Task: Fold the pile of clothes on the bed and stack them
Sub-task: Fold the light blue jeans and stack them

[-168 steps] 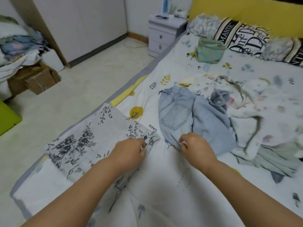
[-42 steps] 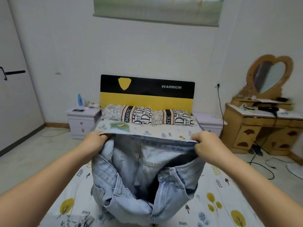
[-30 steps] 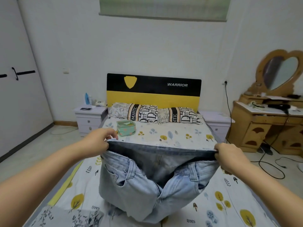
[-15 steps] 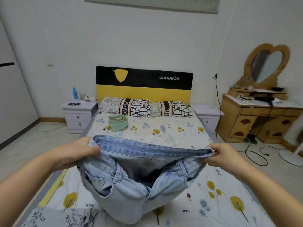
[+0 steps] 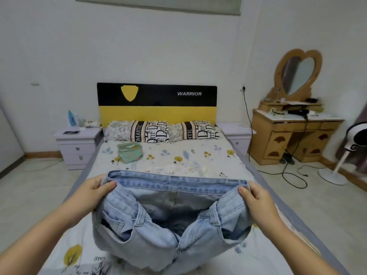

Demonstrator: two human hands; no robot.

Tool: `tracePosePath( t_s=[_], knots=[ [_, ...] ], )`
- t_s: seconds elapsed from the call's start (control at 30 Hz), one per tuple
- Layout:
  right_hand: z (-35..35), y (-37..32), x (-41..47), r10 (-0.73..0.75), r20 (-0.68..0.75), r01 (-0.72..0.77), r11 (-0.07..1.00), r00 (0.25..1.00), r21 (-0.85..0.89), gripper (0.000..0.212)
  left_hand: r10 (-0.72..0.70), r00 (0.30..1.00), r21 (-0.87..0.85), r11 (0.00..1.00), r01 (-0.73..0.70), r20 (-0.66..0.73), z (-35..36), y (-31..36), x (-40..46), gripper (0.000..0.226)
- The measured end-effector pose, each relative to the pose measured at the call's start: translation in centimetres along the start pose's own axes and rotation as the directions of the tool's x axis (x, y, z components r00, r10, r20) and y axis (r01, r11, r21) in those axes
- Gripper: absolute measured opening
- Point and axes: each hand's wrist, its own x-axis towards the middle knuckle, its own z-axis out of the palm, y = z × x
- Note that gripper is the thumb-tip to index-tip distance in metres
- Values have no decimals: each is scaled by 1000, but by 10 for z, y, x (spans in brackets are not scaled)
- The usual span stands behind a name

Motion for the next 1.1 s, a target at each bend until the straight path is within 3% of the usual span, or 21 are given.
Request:
tracePosePath(
  t_s=[0.33, 0.53, 0.7, 0.9, 1.1],
  knots=[
    [-98, -47, -10, -203, -262, 251, 953, 943, 168, 40, 328, 929, -117, 929, -350, -169, 27, 132, -33, 26],
    [-183, -81, -26, -273, -321, 358, 901, 907, 245, 39, 415, 880, -115, 887, -448, -230, 55, 211, -75, 22],
    [-238, -97, -40, -321, -318, 419, 852, 892, 314, 50, 493, 817, -75, 841, -535, -299, 71, 257, -111, 21],
    [-265, -82, -33, -323, -321, 435, 811, 890, 391, 57, 447, 847, -78, 870, -486, -288, 101, 272, -105, 20],
    [-252, -11, -6, -210, -293, 308, 887, 933, 344, 47, 350, 918, -75, 927, -368, -184, 159, 227, -58, 22]
  ],
)
